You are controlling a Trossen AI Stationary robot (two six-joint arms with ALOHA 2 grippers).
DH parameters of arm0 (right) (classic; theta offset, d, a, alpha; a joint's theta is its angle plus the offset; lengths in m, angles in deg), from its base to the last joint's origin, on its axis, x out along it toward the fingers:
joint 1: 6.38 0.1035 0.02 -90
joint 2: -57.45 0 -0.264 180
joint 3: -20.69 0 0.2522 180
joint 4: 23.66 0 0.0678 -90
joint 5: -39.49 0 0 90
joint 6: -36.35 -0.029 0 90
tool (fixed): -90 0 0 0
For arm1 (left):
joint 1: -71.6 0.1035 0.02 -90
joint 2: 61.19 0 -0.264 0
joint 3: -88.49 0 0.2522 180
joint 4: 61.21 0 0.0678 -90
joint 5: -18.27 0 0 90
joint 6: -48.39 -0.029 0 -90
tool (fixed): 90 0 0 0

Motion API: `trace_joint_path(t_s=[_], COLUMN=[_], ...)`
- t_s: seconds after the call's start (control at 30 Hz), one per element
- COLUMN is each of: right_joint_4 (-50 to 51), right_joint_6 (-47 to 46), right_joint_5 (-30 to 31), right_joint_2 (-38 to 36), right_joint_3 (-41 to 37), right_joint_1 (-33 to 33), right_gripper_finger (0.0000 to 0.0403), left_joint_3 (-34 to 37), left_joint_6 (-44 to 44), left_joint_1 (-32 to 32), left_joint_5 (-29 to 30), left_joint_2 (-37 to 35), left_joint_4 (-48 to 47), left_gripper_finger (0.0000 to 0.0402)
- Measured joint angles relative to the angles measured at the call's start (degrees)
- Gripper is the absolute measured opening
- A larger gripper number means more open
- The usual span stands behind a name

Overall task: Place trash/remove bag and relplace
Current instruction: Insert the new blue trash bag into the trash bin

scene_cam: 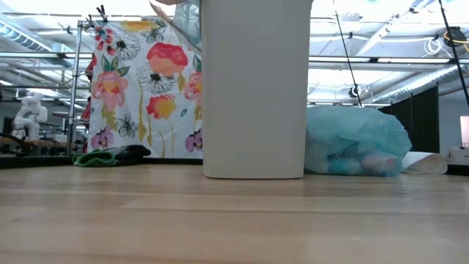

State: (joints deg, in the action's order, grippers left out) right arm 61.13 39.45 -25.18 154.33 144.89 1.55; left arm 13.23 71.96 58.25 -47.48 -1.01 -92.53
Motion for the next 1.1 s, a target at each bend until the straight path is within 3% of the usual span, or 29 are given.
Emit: trace_joint_path(t_s=[0.17,0.43,0.67,1.1], right_joint_4=[1.95,5.07,6.19,5.33], right_joint_6=[-4.36,-12.46,-18.81,-24.74], right_joint_5=[-0.71,-9.1,-13.42,-13.64], right_joint_2=[-1.5,-1.94,-1.85,-1.83], right_joint_3=[3.48,6.02,3.68,-3.47], right_joint_1=[2.96,7.15,9.19,9.43], right_gripper_finger=[0.0,0.0,0.0,0.0], left_joint_3=[0.0,0.0,0.0,0.04], left_joint_6=[0.0,0.06,1.25,2.91], left_joint_1=[0.0,-0.02,0.0,-1.17], left_joint_5=[-0.02,0.0,0.0,-0.05], left_joint_2=[0.0,0.0,0.0,0.02], left_joint_4=[0.04,0.81,0.78,3.04], left_gripper_finger=[0.0,0.0,0.0,0.0])
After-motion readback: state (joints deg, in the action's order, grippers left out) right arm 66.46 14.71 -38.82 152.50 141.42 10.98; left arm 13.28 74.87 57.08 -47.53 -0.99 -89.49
